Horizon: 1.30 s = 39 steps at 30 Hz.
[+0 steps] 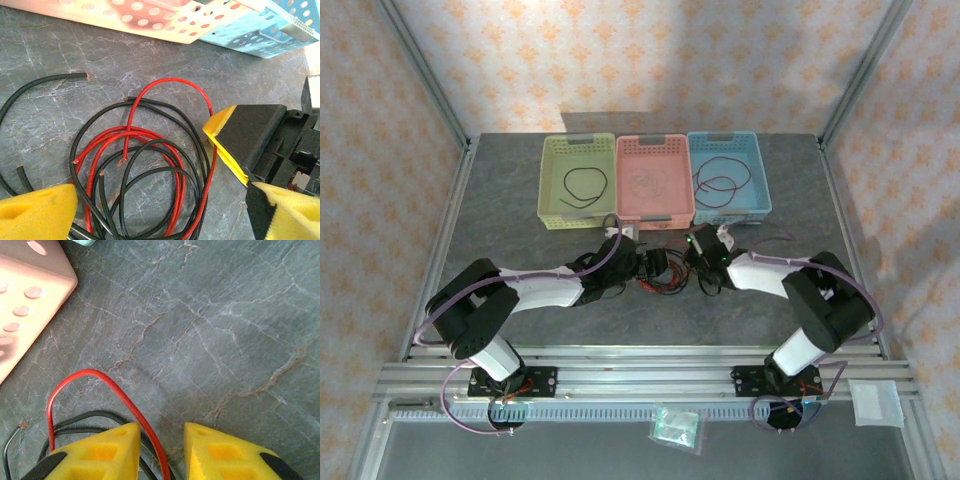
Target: Untangle the cables
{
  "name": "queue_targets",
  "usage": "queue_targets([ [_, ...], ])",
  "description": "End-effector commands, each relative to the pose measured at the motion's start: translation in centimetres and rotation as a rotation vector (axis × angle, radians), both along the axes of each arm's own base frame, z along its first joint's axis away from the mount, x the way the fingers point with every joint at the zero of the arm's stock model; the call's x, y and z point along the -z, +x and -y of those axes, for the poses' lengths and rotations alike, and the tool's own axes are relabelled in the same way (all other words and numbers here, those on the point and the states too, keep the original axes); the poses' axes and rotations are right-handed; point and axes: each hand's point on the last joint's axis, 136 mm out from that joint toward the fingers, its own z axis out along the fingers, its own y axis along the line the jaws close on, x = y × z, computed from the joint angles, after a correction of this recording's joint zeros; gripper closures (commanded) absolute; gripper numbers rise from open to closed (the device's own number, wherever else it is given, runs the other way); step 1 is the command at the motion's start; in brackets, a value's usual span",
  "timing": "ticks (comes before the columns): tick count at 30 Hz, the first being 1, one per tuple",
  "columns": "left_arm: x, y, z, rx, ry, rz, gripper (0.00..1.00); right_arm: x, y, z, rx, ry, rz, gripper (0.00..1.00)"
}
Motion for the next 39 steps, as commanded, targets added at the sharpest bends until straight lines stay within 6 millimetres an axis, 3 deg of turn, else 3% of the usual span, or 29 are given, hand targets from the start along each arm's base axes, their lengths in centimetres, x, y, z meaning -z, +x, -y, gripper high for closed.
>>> queue_targets([
  [1, -0.5, 0.9, 0.1, 0.001, 0.001, 0.022, 0.11, -0.2, 1.0, -0.4, 0.023, -0.002, 0.018, 0.73],
  [12, 0.5, 0.7, -0.4, -0.009, 0.031, 0.005, 0.11, 0.9, 0.9, -0.8, 0.012, -0.001, -0.008, 0.79],
  [20, 1.5, 0.7, -1.0, -0.031, 0.078, -0.019, 0.11, -0.1, 1.0, -0.7, 0.020, 0.011, 0.022, 0.89],
  [27, 2.4, 0.9, -1.8, -0.061, 0.146, -0.048, 0.10, -3.0, 0.9, -0.6, -0.021, 0.011, 0.106, 1.00],
  [39, 2.6, 2.2, -1.1, -0.058, 0.215, -0.053, 0.08, -9.6, -0.2, -1.7, -0.259, 0.004, 0.296, 1.00],
])
